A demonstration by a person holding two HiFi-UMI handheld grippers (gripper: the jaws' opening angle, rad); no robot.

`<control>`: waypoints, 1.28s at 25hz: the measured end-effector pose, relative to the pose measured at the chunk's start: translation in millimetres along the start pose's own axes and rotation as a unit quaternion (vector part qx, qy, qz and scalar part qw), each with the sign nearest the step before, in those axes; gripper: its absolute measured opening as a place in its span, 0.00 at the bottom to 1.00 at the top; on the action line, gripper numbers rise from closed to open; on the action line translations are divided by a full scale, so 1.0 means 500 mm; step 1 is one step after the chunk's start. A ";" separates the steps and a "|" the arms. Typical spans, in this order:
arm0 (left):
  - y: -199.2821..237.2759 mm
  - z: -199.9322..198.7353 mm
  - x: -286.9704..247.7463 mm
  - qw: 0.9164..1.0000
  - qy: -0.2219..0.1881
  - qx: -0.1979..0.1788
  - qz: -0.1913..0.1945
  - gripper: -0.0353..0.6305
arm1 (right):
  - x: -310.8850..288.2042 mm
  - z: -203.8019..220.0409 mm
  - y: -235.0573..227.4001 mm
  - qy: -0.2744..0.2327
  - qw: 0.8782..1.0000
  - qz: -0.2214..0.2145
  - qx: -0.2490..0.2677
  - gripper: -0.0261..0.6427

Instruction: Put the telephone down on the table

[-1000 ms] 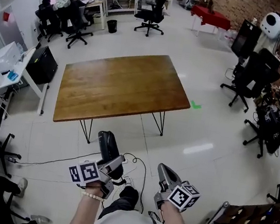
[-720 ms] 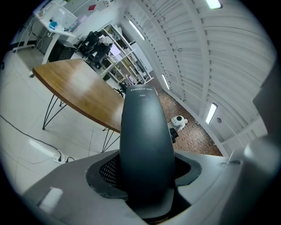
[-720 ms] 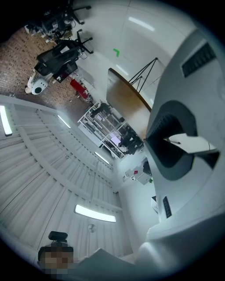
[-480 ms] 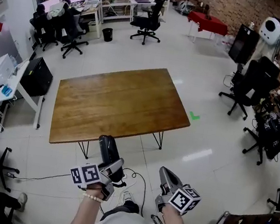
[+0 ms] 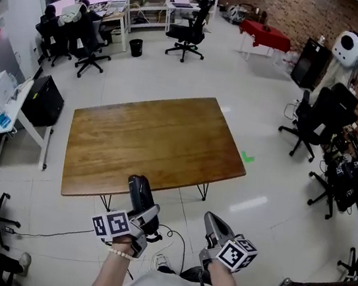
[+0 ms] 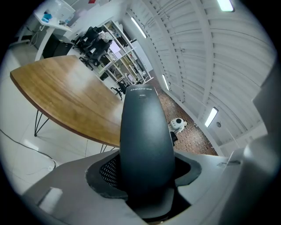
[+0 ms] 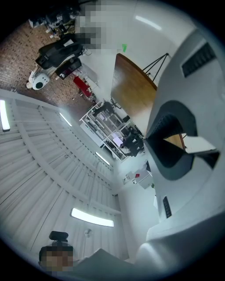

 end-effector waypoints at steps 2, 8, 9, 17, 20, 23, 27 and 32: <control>0.005 -0.016 -0.001 1.000 -0.003 -0.002 0.001 0.50 | -0.014 -0.003 0.008 0.001 1.000 -0.003 0.004 0.04; 0.016 -0.046 -0.005 1.000 -0.012 -0.001 0.002 0.50 | -0.036 -0.011 0.021 0.004 1.000 -0.006 0.013 0.04; 0.018 -0.049 -0.010 1.000 -0.013 -0.001 0.002 0.50 | -0.040 -0.014 0.018 0.005 1.000 -0.006 0.011 0.04; 0.024 -0.075 -0.053 1.000 -0.021 -0.002 -0.004 0.50 | -0.090 -0.041 -0.013 0.017 1.000 -0.019 0.011 0.04; 0.026 -0.097 -0.084 1.000 -0.027 -0.007 -0.008 0.50 | -0.135 -0.067 -0.025 0.024 0.999 -0.033 0.012 0.04; 0.036 -0.121 -0.109 0.999 -0.031 -0.009 -0.018 0.50 | -0.179 -0.090 -0.027 0.029 0.998 -0.047 0.013 0.04; 0.046 -0.158 -0.151 0.999 -0.039 -0.013 -0.028 0.50 | -0.233 -0.118 -0.041 0.040 0.997 -0.062 0.017 0.04; 0.063 -0.201 -0.196 0.998 -0.042 -0.012 -0.038 0.50 | -0.301 -0.147 -0.060 0.049 0.996 -0.069 0.012 0.04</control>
Point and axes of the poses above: the fingertips, and each gripper's own axes: x backward along the fingers, y to its left, z out of its underside, the point moved 8 cm from there along x, backward along the fingers, and after that the axes turned 12 degrees about z, right-handed, at the moved point
